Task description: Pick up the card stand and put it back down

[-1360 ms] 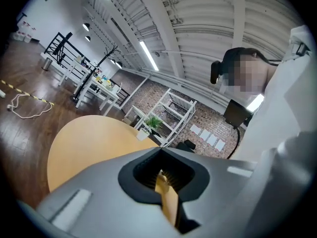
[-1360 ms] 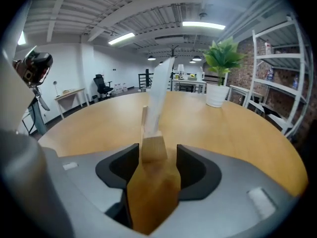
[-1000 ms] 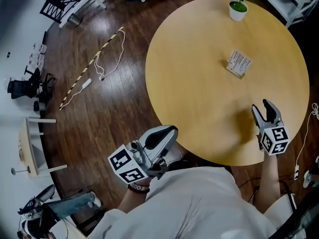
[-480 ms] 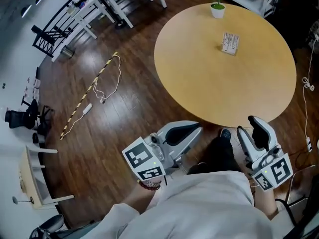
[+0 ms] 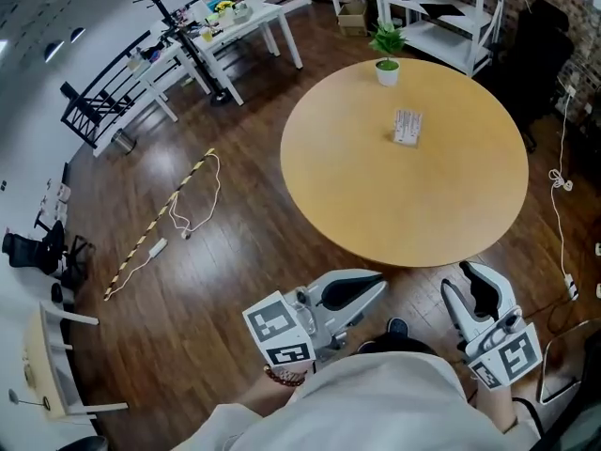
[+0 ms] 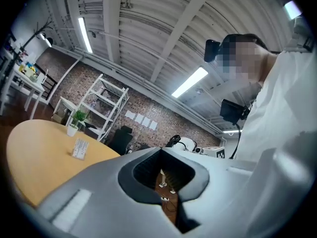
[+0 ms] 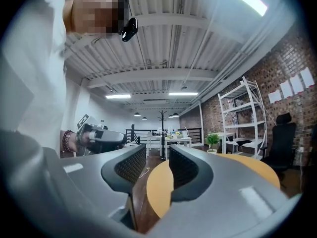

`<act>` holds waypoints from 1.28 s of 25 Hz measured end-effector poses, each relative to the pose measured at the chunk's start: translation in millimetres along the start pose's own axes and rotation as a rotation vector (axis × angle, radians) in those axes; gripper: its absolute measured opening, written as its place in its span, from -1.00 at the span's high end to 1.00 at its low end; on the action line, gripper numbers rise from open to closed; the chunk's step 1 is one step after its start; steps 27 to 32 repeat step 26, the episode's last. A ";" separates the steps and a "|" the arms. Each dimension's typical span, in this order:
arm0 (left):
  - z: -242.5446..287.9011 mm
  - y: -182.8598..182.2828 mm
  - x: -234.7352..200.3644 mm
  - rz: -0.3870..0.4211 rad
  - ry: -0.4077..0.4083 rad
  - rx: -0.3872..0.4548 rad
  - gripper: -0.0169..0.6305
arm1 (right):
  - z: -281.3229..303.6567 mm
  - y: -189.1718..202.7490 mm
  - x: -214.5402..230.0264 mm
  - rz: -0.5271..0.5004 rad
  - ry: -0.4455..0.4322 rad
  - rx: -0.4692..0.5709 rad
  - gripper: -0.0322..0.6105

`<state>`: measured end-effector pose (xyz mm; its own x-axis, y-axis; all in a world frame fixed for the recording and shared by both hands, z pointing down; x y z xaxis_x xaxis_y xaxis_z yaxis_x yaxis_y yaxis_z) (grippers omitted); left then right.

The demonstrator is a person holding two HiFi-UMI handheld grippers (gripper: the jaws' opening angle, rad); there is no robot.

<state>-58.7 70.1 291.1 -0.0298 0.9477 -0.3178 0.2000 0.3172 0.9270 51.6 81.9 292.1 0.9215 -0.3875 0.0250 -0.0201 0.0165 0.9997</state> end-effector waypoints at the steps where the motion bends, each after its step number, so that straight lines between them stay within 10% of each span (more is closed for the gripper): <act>1: 5.8 -4.3 1.9 0.010 0.009 0.005 0.99 | 0.2 -2.9 3.0 -0.002 0.004 0.007 0.50; 32: -8.1 1.5 -23.0 -0.032 -0.112 0.053 0.99 | 22.2 -13.3 37.7 -0.039 -0.007 -0.017 0.57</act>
Point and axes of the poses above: the fingertips, and each gripper's own axes: z forward along the fingers, x to its right, y out of its underside, the point moved 1 cm from there along -z, backward along the fingers, and after that the axes turned 14 degrees about y, right-handed, at the moved point
